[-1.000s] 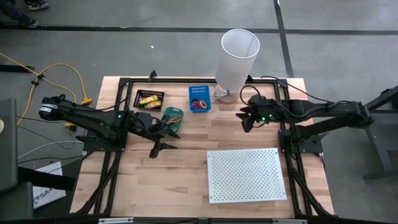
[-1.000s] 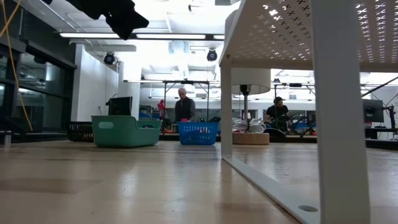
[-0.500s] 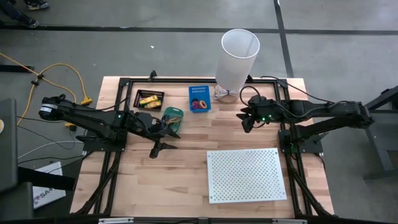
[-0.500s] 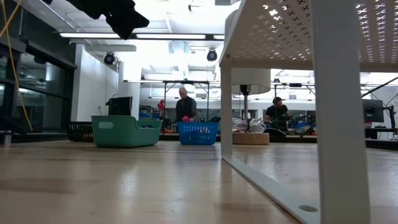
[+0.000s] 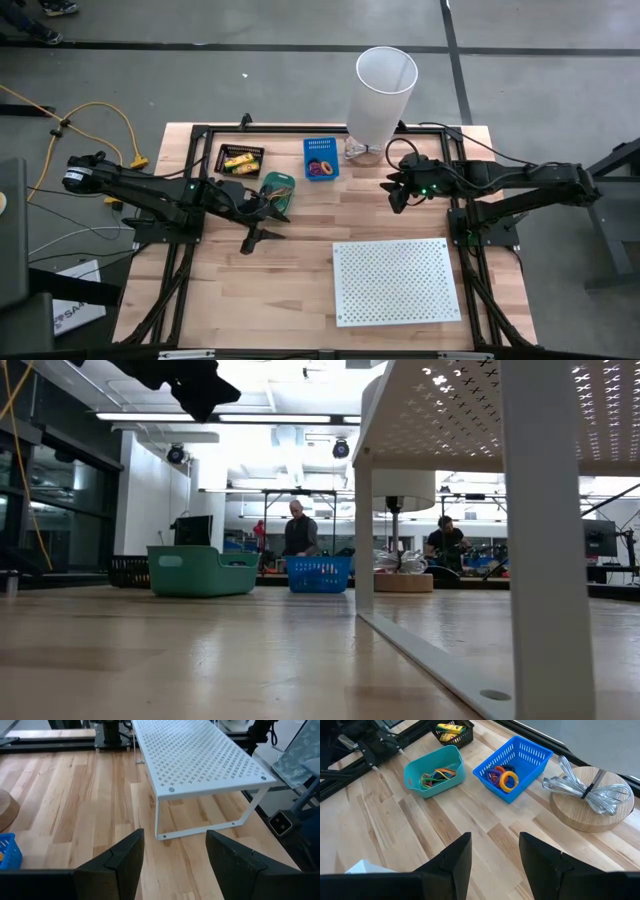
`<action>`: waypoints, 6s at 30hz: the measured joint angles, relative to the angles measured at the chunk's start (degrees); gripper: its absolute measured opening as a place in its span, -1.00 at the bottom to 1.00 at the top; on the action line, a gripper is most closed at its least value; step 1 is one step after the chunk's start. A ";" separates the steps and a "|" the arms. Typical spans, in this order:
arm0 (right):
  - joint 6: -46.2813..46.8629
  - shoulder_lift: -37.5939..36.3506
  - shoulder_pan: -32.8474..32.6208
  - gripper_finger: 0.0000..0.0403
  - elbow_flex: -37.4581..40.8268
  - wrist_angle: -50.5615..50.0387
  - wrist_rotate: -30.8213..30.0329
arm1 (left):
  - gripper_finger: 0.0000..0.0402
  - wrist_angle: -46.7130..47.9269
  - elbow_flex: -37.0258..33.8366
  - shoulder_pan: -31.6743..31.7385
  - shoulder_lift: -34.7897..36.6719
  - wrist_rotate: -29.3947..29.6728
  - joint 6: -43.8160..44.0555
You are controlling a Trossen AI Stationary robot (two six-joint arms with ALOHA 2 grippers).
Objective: Pick & Place Office Desk Supplies
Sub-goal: Put the green bin with the rubber bands on the shelf
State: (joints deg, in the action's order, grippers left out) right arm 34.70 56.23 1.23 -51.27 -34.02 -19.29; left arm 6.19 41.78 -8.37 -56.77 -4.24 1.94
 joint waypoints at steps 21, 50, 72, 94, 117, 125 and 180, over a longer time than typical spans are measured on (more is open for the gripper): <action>0.00 0.02 0.00 -0.24 -0.04 0.03 -0.04 | 0.03 2.39 0.00 0.10 -1.14 3.10 6.53; 0.02 0.02 0.02 -0.24 -0.07 0.42 -0.02 | 0.03 21.73 0.00 9.44 -8.01 12.07 2.41; 0.02 0.02 0.02 -0.24 -0.07 0.42 -0.02 | 0.03 21.51 0.00 7.38 -18.08 11.29 2.43; 0.02 0.04 0.02 -0.24 -0.06 0.42 -0.03 | 0.03 24.57 0.00 7.39 -20.87 11.81 -13.10; 0.02 0.04 0.01 -0.24 -0.07 0.42 -0.04 | -0.01 24.55 0.00 7.50 -24.28 13.39 -18.59; 0.02 0.04 0.00 -0.24 -0.07 0.42 -0.02 | -0.43 24.47 0.00 7.50 -24.28 13.80 -18.65; 0.02 0.04 0.02 -0.24 -0.07 0.42 -0.04 | -1.00 47.01 24.83 6.63 -24.26 12.93 15.09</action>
State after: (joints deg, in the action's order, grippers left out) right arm 34.72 56.27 1.26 -51.33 -33.61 -19.33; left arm 53.20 66.61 -1.74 -81.03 8.69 17.03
